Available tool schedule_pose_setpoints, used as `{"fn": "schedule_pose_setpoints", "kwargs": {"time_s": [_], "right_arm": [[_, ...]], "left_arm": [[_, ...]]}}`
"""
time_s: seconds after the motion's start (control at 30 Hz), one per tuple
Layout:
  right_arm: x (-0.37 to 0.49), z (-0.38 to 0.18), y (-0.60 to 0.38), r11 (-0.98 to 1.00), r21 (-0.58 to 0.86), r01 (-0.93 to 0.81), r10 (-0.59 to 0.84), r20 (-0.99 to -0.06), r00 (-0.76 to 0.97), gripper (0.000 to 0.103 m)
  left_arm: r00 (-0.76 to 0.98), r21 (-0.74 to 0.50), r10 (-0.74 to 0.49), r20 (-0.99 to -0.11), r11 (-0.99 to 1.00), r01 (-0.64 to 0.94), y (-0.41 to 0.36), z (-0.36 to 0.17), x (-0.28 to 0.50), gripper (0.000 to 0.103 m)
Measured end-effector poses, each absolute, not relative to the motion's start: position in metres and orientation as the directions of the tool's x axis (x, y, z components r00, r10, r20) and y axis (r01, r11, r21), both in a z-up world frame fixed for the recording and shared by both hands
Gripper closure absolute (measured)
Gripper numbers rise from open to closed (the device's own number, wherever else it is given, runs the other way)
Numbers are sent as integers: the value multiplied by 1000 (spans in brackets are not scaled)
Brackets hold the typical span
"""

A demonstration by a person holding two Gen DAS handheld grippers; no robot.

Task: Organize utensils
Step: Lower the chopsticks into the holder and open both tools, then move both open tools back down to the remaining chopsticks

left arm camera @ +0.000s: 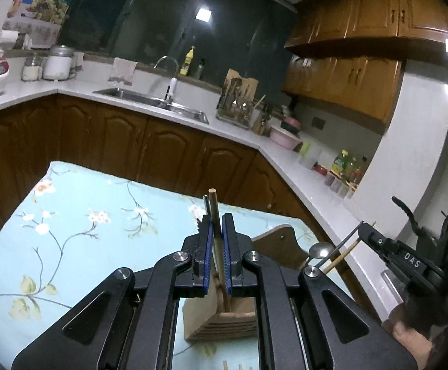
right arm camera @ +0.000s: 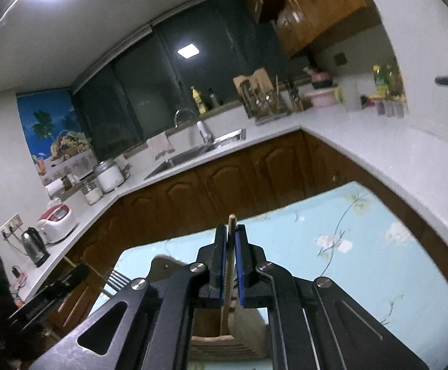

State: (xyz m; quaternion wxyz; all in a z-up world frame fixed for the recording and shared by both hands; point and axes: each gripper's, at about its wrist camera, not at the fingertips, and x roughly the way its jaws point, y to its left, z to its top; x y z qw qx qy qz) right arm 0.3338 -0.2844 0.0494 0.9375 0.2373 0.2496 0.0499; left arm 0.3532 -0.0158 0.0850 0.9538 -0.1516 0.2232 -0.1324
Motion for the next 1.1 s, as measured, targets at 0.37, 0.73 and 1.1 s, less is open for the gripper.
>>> {"fn": "schedule_pose_setpoints", "kwargs": {"time_s": [0.37, 0.73, 1.1], "right_arm": [[340, 52, -286, 879, 476, 29, 224, -465, 856, 93], [305, 71, -303, 842, 539, -8, 238, -359, 903, 19], [223, 76, -301, 878, 478, -33, 219, -341, 914, 3]], "left_arm": [[849, -340, -322, -419, 923, 182, -19, 89, 357, 97], [865, -385, -290, -409, 914, 125, 3, 101, 323, 29], [863, -376, -246, -442, 924, 72, 22, 84, 249, 7]]}}
